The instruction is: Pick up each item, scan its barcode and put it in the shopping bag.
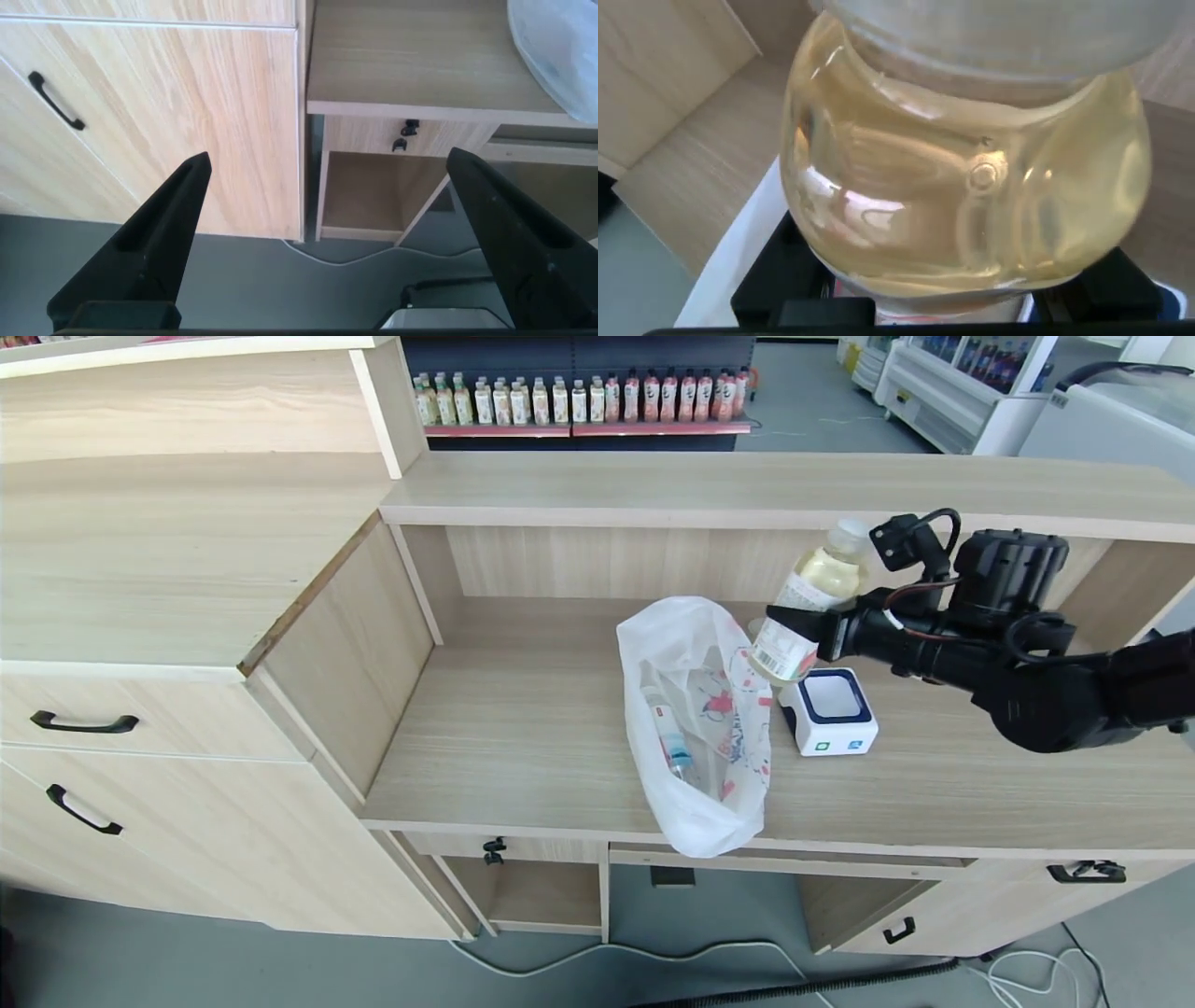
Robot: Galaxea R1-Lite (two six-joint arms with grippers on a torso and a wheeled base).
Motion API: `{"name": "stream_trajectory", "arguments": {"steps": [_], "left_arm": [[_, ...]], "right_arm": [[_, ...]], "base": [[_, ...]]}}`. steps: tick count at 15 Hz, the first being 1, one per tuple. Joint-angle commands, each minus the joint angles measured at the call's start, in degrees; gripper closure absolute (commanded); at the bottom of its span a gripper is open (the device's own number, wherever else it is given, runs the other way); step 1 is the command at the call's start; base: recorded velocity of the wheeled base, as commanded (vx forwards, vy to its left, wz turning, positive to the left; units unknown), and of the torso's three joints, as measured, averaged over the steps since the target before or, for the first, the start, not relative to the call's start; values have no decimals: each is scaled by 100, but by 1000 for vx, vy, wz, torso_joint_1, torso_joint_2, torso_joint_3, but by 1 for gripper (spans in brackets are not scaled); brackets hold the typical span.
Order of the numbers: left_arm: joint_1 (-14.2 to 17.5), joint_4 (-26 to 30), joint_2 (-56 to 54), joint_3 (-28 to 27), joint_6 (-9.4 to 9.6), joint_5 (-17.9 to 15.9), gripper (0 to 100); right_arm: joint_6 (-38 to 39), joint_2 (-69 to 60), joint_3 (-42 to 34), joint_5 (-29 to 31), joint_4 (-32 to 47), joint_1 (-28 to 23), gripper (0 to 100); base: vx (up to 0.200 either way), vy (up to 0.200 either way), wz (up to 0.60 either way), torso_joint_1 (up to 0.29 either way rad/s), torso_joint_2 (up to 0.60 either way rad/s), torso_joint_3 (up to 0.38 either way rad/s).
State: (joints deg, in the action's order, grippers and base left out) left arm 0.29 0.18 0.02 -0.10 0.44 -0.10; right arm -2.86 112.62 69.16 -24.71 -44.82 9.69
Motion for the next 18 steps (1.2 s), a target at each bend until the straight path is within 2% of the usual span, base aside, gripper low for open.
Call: {"name": "stream_trajectory", "arguments": {"steps": [1, 6, 18], "left_arm": [[-3, -1, -2, 1, 0, 1, 0], [-3, -1, -2, 1, 0, 1, 0], [-3, -1, -2, 1, 9, 1, 0]], "right_arm": [[-30, 753, 537, -25, -35, 288, 100], [-153, 1500, 836, 1, -97, 543, 100], [-1093, 2265, 748, 19, -940, 490, 100]], "base": [[0, 0, 0, 0, 0, 0], [0, 0, 0, 0, 0, 0], [0, 0, 0, 0, 0, 0]]}}
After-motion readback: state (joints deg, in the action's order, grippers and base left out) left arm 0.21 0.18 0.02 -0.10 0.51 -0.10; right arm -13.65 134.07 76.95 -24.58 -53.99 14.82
